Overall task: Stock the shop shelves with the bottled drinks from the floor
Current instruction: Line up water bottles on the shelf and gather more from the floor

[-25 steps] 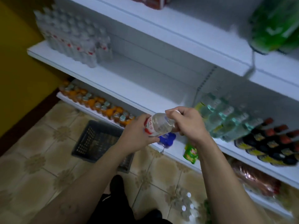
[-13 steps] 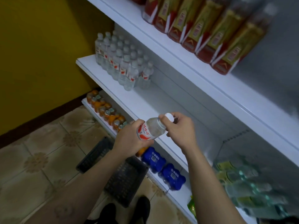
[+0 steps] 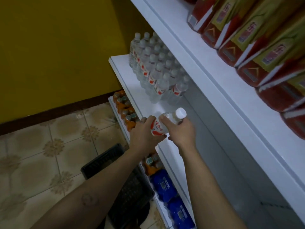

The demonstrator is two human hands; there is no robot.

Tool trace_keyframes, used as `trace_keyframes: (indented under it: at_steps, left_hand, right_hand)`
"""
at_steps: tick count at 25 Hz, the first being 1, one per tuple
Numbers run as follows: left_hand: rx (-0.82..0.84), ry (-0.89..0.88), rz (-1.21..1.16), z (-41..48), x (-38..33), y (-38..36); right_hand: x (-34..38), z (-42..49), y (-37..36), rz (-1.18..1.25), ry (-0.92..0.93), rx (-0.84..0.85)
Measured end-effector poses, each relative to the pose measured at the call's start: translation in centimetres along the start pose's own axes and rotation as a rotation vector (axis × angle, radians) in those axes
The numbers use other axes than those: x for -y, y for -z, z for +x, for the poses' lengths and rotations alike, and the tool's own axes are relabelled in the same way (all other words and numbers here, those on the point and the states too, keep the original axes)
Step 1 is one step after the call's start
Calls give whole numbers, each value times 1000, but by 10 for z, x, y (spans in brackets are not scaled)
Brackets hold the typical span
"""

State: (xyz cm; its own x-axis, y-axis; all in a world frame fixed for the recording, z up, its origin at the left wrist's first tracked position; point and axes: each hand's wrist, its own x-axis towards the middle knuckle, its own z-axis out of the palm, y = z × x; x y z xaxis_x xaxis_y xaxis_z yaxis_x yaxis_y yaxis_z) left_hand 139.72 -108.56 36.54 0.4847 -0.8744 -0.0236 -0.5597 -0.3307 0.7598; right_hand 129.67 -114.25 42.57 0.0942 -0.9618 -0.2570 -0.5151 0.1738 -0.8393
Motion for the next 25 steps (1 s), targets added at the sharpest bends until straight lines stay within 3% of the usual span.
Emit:
trace_keyframes:
  at_steps: [7, 15, 20, 25]
  left_hand:
    - [63, -25, 20, 81, 31, -43]
    - [292, -72, -29, 179, 46, -54]
    - [298, -90, -114, 193, 60, -61]
    - [310, -70, -148, 193, 60, -66]
  right_hand:
    - [-21, 87, -31, 98, -18, -111]
    - [-14, 178, -62, -72, 27, -279]
    - [-12, 229, -66, -239, 153, -308]
    - [-9, 262, -66, -242, 164, -357]
